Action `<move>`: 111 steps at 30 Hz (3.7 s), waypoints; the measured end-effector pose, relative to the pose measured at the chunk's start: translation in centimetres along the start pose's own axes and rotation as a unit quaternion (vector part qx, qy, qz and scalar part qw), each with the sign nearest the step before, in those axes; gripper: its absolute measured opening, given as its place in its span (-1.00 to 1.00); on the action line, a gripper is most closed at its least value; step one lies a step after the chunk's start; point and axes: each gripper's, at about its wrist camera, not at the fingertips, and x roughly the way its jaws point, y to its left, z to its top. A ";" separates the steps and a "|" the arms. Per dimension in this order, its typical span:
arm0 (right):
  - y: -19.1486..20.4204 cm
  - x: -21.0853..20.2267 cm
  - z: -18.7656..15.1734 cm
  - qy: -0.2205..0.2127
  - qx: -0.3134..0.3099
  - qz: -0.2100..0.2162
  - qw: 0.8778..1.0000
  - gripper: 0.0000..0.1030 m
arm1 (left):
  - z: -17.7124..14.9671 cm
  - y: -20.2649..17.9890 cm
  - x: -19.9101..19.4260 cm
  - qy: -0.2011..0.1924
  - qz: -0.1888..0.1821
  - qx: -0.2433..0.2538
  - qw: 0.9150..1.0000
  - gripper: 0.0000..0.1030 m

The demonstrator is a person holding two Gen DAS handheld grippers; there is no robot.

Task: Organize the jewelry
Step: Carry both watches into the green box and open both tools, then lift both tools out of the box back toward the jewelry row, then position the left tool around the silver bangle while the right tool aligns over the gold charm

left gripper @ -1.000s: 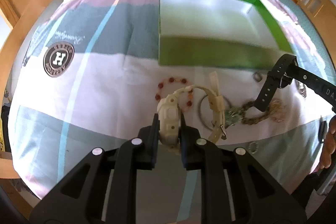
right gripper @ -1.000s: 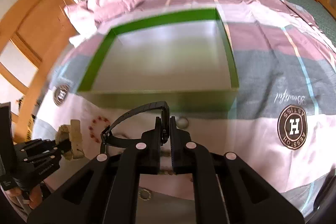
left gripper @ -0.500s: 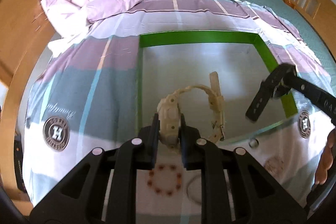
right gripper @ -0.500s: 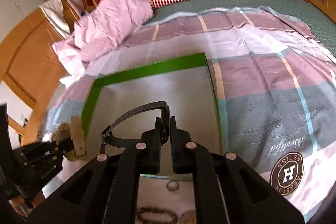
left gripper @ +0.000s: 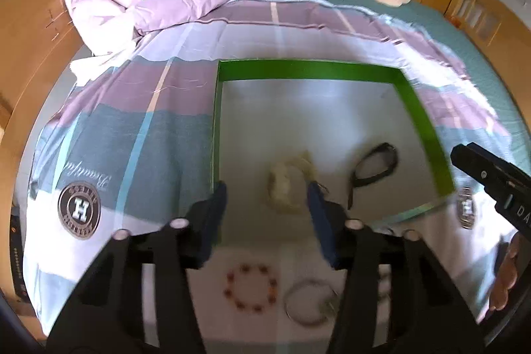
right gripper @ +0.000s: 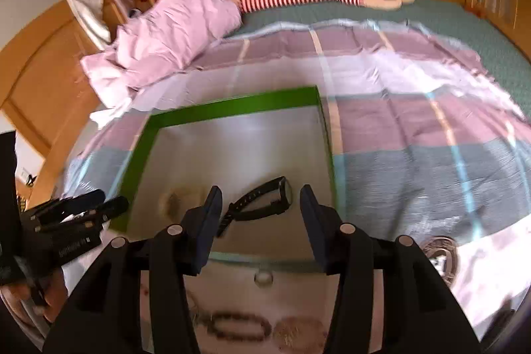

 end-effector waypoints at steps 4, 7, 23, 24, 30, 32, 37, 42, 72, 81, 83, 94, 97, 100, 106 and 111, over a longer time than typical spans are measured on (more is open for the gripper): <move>-1.3 -1.5 -3.8 0.042 -0.005 -0.004 0.999 -0.06 | -3.6 0.3 -2.1 0.017 -0.023 -0.015 0.999 -0.15; -3.7 0.2 -7.5 0.114 0.042 -0.013 0.992 -0.06 | -8.1 0.6 -1.6 0.044 -0.011 -0.009 0.999 -0.15; -1.4 2.2 -13.1 0.114 -0.074 -0.053 0.989 0.13 | -13.9 -3.9 -0.3 0.018 0.014 0.067 0.997 -0.15; -1.4 2.4 -13.1 0.118 -0.074 -0.054 0.989 0.13 | -14.0 -4.1 0.3 0.027 0.004 0.067 0.997 -0.15; -1.2 4.0 -13.5 0.141 -0.076 -0.055 0.986 0.13 | -14.0 -5.8 2.3 0.036 -0.042 0.068 0.996 0.13; -1.0 4.2 -13.9 0.144 -0.085 -0.051 0.985 -0.06 | -14.1 -6.2 3.3 0.052 -0.055 0.069 0.995 0.10; -0.1 3.9 -13.9 0.139 -0.104 -0.029 0.984 -0.68 | -14.2 -6.3 4.2 0.053 -0.041 0.065 0.996 -0.52; 0.2 2.4 -13.3 0.124 -0.100 0.017 0.987 -1.00 | -13.7 -4.8 2.0 0.033 -0.042 0.044 0.998 -0.99; 0.6 3.0 -12.3 0.099 -0.069 0.046 0.992 -1.00 | -12.8 -1.9 4.3 0.062 0.002 -0.007 0.998 -0.70; -0.7 3.2 -11.7 0.094 -0.041 0.020 0.995 -0.84 | -12.2 -1.2 3.1 0.035 0.009 -0.022 0.999 -0.79; -0.7 3.4 -11.7 0.096 -0.044 0.015 0.994 -0.63 | -12.2 -1.2 3.1 0.035 0.014 -0.020 0.999 -0.75; 2.4 5.8 -13.0 0.108 -0.106 0.014 0.988 -0.38 | -12.3 0.2 3.4 0.041 0.033 -0.042 0.998 -0.45; 2.8 5.5 -13.0 0.103 -0.112 0.015 0.988 -0.59 | -11.9 1.0 3.2 0.039 0.035 -0.050 0.997 -0.42; 2.3 4.5 -12.4 0.087 -0.096 0.022 0.991 -0.59 | -10.8 3.1 2.3 0.022 0.048 -0.079 0.996 -0.39; -0.2 4.2 -11.7 0.093 -0.041 0.010 0.995 -0.59 | -10.1 8.3 1.8 0.021 0.050 -0.186 0.981 -0.27; -0.3 4.6 -11.9 0.102 -0.041 -0.007 0.994 -0.59 | -10.7 6.6 3.0 0.043 0.042 -0.167 0.984 -0.23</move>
